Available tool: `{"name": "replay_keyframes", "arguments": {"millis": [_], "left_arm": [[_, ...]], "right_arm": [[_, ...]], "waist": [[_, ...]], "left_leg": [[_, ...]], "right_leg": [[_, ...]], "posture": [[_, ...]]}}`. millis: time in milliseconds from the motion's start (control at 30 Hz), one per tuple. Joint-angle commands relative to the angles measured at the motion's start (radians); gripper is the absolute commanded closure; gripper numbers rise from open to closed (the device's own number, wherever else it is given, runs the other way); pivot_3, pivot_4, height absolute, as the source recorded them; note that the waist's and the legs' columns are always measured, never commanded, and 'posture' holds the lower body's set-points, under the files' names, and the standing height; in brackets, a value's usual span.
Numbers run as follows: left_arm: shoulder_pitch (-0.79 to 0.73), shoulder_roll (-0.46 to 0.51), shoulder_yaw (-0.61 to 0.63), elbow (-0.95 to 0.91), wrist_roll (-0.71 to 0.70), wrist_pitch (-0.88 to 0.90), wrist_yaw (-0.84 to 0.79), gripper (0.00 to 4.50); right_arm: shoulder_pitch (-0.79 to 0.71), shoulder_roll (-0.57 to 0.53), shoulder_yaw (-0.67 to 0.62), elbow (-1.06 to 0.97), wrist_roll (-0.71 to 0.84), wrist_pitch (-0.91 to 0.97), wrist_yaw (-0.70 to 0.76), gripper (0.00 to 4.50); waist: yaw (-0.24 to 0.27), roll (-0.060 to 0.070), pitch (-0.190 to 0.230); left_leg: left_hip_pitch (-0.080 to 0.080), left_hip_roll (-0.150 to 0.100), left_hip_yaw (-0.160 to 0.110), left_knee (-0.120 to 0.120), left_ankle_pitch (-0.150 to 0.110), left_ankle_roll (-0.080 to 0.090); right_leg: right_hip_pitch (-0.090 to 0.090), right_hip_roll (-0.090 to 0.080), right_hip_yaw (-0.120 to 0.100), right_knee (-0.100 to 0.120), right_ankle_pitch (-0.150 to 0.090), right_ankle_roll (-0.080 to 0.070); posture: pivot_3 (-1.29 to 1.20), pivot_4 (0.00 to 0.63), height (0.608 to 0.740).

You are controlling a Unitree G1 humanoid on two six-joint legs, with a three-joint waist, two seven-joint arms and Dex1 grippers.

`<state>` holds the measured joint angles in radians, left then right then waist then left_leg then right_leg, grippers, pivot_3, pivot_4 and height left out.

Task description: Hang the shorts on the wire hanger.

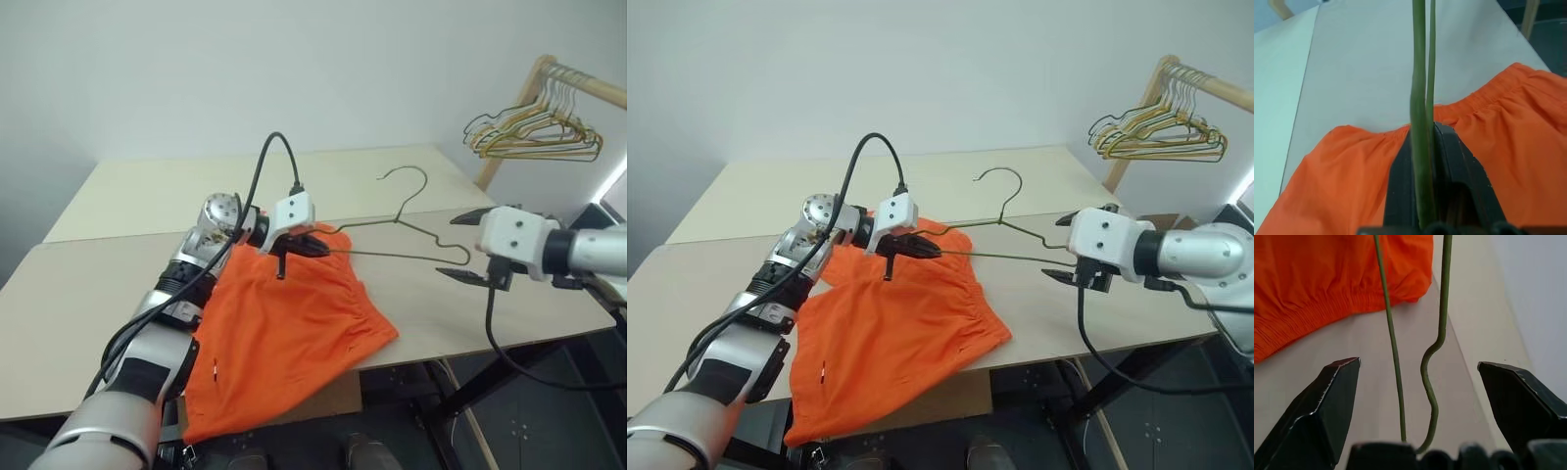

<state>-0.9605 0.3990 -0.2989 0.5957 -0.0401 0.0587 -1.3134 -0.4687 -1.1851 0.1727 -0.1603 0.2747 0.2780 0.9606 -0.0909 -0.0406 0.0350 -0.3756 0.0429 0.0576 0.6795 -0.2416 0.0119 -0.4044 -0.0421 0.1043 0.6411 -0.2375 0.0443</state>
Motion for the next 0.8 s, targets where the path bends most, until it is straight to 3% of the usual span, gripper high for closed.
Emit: {"name": "replay_keyframes", "arguments": {"millis": [33, 100, 167, 500, 533, 733, 800], "left_arm": [[-0.011, 0.006, 0.031, -0.043, -0.021, -0.013, -0.001, 4.50], [-0.006, 0.009, 0.033, -0.051, -0.023, -0.012, -0.005, 4.50], [0.000, 0.012, 0.032, -0.060, -0.021, -0.015, -0.006, 4.50], [0.020, 0.022, 0.031, -0.065, -0.021, -0.070, -0.021, 4.50], [0.019, 0.019, 0.033, -0.060, -0.026, -0.079, -0.024, 4.50], [0.029, 0.015, 0.063, -0.018, -0.079, -0.189, -0.108, 4.50], [0.023, 0.034, 0.059, 0.007, -0.103, -0.219, -0.209, 3.94]], "right_arm": [[-0.121, 0.054, 0.082, 0.096, -0.082, 0.087, 0.098, 0.04], [-0.166, 0.080, 0.115, 0.141, -0.123, 0.099, 0.138, 0.20], [-0.188, 0.093, 0.126, 0.169, -0.141, 0.093, 0.184, 0.58], [-0.156, 0.109, 0.048, 0.124, -0.103, 0.146, 0.263, 4.28], [-0.146, 0.107, 0.042, 0.114, -0.100, 0.150, 0.268, 4.47], [-0.054, 0.089, -0.040, 0.035, -0.053, 0.160, 0.288, 4.47], [0.003, 0.076, -0.085, -0.008, -0.031, 0.168, 0.290, 4.50]], "waist": [[0.001, 0.000, 0.000], [0.004, 0.001, 0.000], [0.013, 0.001, 0.000], [0.057, 0.001, 0.000], [0.060, 0.001, 0.000], [0.065, 0.001, 0.000], [0.064, 0.001, 0.000]], "left_leg": [[-0.003, 0.000, 0.000, 0.000, 0.000, 0.000], [-0.008, 0.000, 0.000, 0.000, 0.000, 0.001], [-0.015, -0.001, 0.000, 0.000, 0.000, 0.001], [-0.020, -0.001, 0.000, 0.001, -0.001, 0.002], [-0.020, -0.001, -0.001, 0.002, -0.001, 0.002], [-0.020, -0.001, -0.001, 0.003, -0.001, 0.002], [-0.020, -0.001, -0.001, 0.003, -0.001, 0.002]], "right_leg": [[-0.003, 0.000, 0.000, 0.000, 0.000, 0.000], [-0.007, 0.000, 0.000, 0.001, 0.003, 0.005], [-0.016, 0.000, 0.000, 0.002, 0.007, 0.001], [-0.019, 0.000, -0.001, 0.002, 0.007, 0.000], [-0.019, 0.000, -0.002, 0.002, 0.007, 0.000], [-0.019, 0.000, -0.002, 0.002, 0.007, 0.000], [-0.019, 0.000, -0.003, 0.003, 0.007, 0.000]], "posture": [[-0.01, 0.000, 0.740], [0.00, 0.000, 0.740], [0.01, 0.000, 0.740], [0.00, 0.000, 0.740], [0.00, 0.000, 0.740], [0.00, 0.000, 0.740], [0.00, 0.000, 0.740]]}}
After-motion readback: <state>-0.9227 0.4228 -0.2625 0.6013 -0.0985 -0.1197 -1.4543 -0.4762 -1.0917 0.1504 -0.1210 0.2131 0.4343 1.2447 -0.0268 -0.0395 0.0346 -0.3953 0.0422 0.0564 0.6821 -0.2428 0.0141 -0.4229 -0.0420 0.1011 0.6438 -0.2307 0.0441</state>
